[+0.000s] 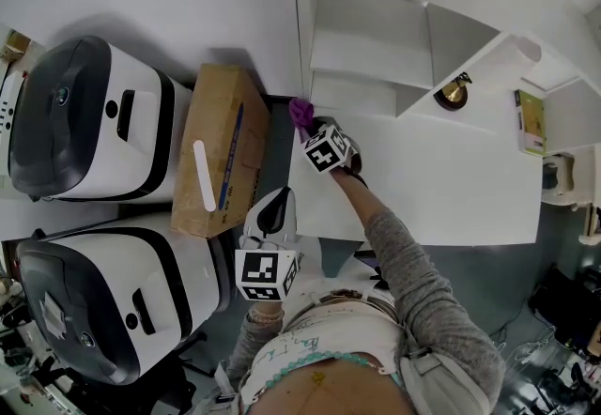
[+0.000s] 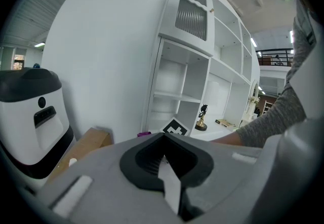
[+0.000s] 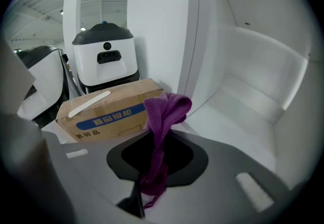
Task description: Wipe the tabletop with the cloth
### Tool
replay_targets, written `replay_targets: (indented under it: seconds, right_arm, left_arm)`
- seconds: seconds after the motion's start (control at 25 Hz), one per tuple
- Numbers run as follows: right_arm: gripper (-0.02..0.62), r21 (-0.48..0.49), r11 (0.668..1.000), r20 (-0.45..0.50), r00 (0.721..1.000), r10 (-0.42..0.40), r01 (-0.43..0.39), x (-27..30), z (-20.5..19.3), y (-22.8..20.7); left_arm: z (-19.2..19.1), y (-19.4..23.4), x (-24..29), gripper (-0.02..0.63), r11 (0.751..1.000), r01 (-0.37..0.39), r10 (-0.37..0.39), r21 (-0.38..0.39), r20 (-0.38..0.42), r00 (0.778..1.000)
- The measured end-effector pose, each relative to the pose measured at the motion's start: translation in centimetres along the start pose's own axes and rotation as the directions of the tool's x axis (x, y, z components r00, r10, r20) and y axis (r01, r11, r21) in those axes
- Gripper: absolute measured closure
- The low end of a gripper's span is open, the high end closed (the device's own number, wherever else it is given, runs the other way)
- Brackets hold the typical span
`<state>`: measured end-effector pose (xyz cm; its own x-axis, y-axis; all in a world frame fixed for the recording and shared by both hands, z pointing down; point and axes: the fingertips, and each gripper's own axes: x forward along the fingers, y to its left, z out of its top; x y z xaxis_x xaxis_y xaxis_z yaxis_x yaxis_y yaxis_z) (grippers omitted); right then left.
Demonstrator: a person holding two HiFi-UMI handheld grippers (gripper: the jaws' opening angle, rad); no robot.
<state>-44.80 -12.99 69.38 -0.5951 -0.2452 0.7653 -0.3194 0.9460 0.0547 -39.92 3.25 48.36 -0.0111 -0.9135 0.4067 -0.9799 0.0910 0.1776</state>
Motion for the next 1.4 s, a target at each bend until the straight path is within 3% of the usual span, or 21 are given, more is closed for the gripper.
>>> replay_targets:
  seconds: [0.12, 1.4]
  right_arm:
    - [0.511, -0.037, 0.999, 0.003, 1.0, -0.018, 0.018, 0.0, -0.3, -0.3]
    - [0.512, -0.019, 0.997, -0.016, 0.997, -0.079, 0.079, -2.9, -4.4, -4.8]
  left_arm:
    - [0.1, -0.2, 0.3, 0.604, 1.0, 0.005, -0.005, 0.004, -0.003, 1.0]
    - [0.6, -5.3, 3.1, 0.604, 0.993, 0.111, -0.11, 0.045, -0.029, 0.994]
